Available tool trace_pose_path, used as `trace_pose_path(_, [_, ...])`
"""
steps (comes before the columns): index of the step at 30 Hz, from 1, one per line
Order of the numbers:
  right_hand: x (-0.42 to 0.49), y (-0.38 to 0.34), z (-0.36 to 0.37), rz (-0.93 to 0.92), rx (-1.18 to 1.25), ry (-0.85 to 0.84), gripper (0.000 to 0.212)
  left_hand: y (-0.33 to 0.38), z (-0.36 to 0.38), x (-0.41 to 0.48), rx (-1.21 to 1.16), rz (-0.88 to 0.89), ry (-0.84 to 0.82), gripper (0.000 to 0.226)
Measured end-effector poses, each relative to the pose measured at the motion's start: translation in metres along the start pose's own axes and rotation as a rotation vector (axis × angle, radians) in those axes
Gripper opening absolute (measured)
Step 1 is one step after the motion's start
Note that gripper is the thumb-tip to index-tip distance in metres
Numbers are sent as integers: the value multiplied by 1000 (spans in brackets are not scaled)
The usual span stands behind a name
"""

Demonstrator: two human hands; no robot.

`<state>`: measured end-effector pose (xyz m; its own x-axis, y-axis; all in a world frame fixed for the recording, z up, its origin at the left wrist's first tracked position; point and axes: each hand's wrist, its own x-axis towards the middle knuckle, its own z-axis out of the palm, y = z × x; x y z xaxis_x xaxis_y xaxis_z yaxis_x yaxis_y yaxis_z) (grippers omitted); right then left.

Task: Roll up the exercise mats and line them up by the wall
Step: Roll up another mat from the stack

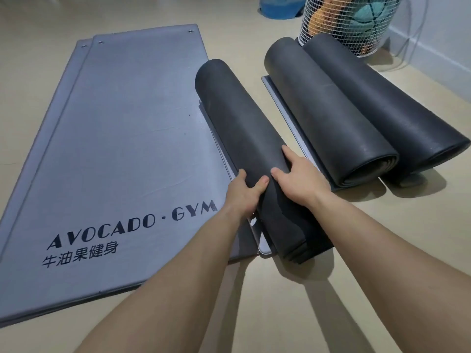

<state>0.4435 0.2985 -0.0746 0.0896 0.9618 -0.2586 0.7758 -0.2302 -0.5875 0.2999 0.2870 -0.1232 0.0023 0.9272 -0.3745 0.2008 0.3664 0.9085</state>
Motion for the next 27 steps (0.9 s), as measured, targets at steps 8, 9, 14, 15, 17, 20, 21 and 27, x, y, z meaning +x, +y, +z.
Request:
trace_pose_path(8, [74,10,-12,-57,-297,288,44,37,38,91,32,13,46,78])
trace_pose_path(9, [84,11,-12,-61,-308,312,42,45,41,98,38,12,54,73])
trace_pose_path(14, [125,12,-15,-10,-299,341,39,68,50,134,131,-17,65,79])
trace_pose_path(15, [130,13,-15,-8,-303,350,38,71,52,136,141,-16,61,80])
trace_pose_path(17, [137,17,-17,-18,-320,366,39,73,56,141,185,-4,80,76])
trace_pose_path(20, [139,19,-17,-28,-347,374,39,75,59,134,251,17,116,60])
trace_pose_path(21, [138,19,-16,-46,-347,381,37,73,58,128,265,17,113,57])
trace_pose_path(27, [114,19,-9,-222,-567,460,37,22,16,39,468,92,8,62])
